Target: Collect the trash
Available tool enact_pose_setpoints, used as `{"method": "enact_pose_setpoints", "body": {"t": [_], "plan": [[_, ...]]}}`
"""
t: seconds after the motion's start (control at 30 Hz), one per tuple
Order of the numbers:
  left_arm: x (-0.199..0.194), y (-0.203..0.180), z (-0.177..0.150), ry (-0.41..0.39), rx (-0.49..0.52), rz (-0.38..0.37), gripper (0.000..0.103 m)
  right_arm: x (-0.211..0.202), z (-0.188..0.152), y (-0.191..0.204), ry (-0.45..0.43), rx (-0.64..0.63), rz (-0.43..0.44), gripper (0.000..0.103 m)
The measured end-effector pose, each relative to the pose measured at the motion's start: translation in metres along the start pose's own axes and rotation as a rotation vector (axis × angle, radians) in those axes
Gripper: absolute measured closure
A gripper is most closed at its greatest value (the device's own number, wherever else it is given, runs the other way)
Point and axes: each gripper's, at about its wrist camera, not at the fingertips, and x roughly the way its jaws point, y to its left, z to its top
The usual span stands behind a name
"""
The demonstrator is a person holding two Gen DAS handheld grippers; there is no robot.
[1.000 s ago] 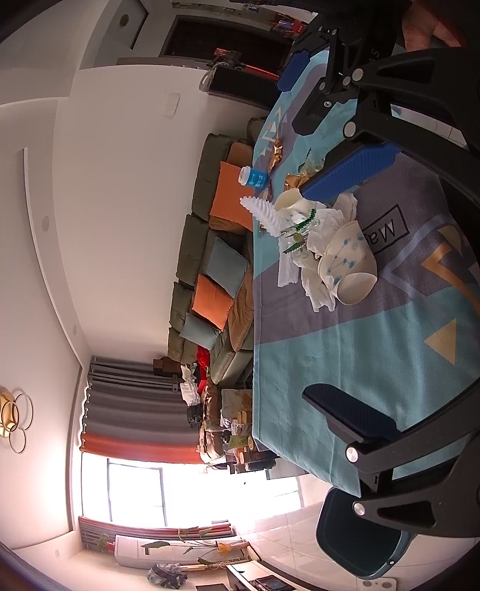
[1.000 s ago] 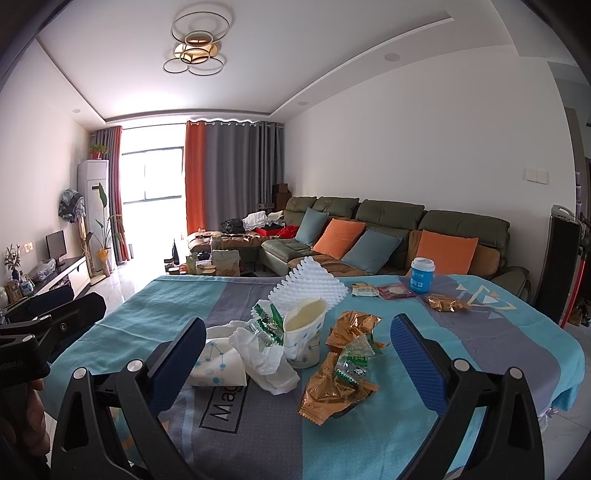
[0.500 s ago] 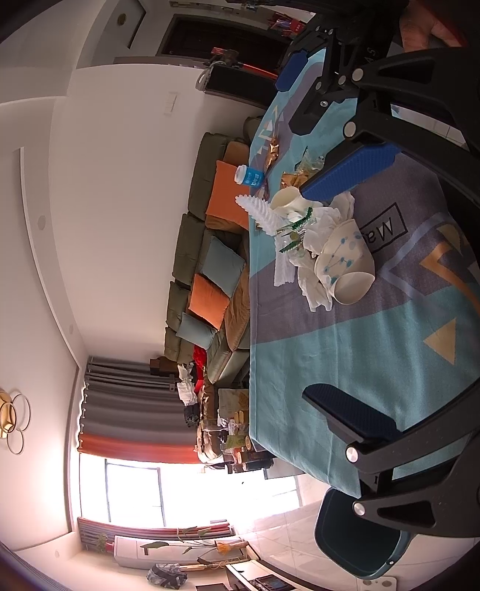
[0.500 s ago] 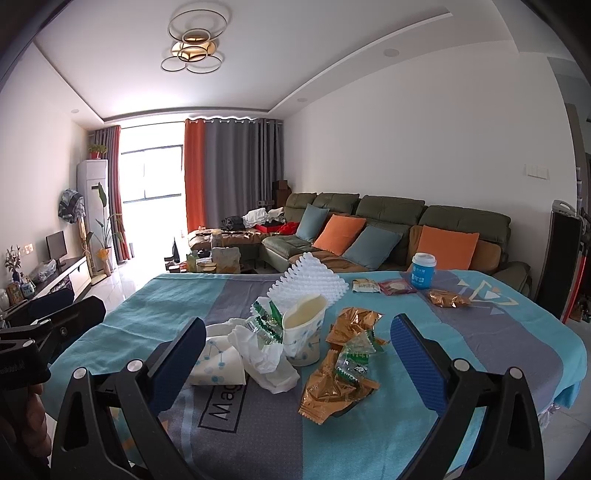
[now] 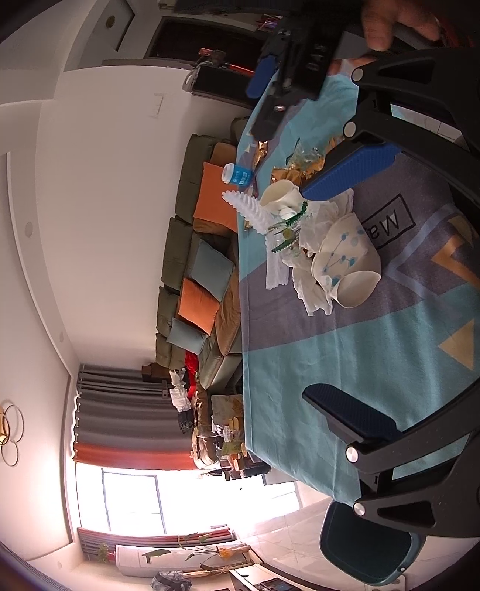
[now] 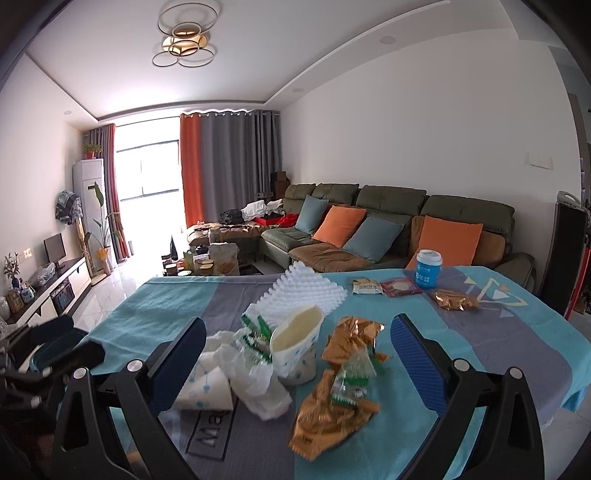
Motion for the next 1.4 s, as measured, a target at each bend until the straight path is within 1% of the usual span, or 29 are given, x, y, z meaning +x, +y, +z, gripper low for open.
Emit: {"method": "enact_pose_setpoints", "body": {"t": [0.3, 0.5, 0.57, 0.6, 0.67, 0.73, 0.77, 0.83, 0.9, 0.97, 1.1, 1.13, 1.2, 1.27, 1.4], "plan": [[0.042, 0.003, -0.004, 0.066, 0.014, -0.002, 0.005, 0.059, 0.025, 0.007, 0.054, -0.003, 0.022, 0.006], [0.066, 0.006, -0.008, 0.101, 0.020, -0.014, 0.005, 0.098, 0.029, 0.007, 0.126, 0.033, 0.015, 0.007], [0.073, 0.005, -0.009, 0.113, 0.020, -0.023, 0.005, 0.108, 0.029, 0.003, 0.153, 0.064, 0.021, 0.014], [0.074, 0.004, -0.009, 0.116, 0.020, -0.025, 0.005, 0.115, 0.029, 0.001, 0.170, 0.082, 0.020, 0.014], [0.081, 0.003, -0.010, 0.129, 0.021, -0.036, 0.005, 0.122, 0.029, -0.001, 0.186, 0.105, 0.027, 0.022], [0.086, 0.001, -0.011, 0.140, 0.024, -0.043, 0.006, 0.128, 0.030, -0.003, 0.203, 0.127, 0.037, 0.025], [0.089, 0.001, -0.011, 0.146, 0.025, -0.049, 0.005, 0.132, 0.030, -0.005, 0.211, 0.143, 0.045, 0.030], [0.094, 0.000, -0.013, 0.158, 0.025, -0.055, 0.005, 0.136, 0.029, -0.006, 0.225, 0.161, 0.058, 0.036], [0.097, -0.001, -0.015, 0.170, 0.025, -0.062, 0.005, 0.139, 0.028, -0.007, 0.239, 0.182, 0.072, 0.044], [0.100, -0.001, -0.016, 0.177, 0.024, -0.066, 0.005, 0.141, 0.027, -0.009, 0.248, 0.209, 0.084, 0.055], [0.105, -0.001, -0.018, 0.189, 0.020, -0.074, 0.005, 0.147, 0.024, -0.012, 0.270, 0.236, 0.102, 0.072], [0.106, -0.002, -0.019, 0.191, 0.022, -0.075, 0.005, 0.147, 0.023, -0.012, 0.273, 0.242, 0.107, 0.079], [0.104, -0.002, -0.019, 0.191, 0.024, -0.079, 0.005, 0.145, 0.023, -0.014, 0.274, 0.256, 0.116, 0.082], [0.105, -0.002, -0.020, 0.197, 0.024, -0.082, 0.005, 0.143, 0.023, -0.014, 0.267, 0.261, 0.126, 0.089], [0.106, -0.003, -0.021, 0.202, 0.022, -0.090, 0.005, 0.138, 0.024, -0.017, 0.248, 0.278, 0.142, 0.091]]}}
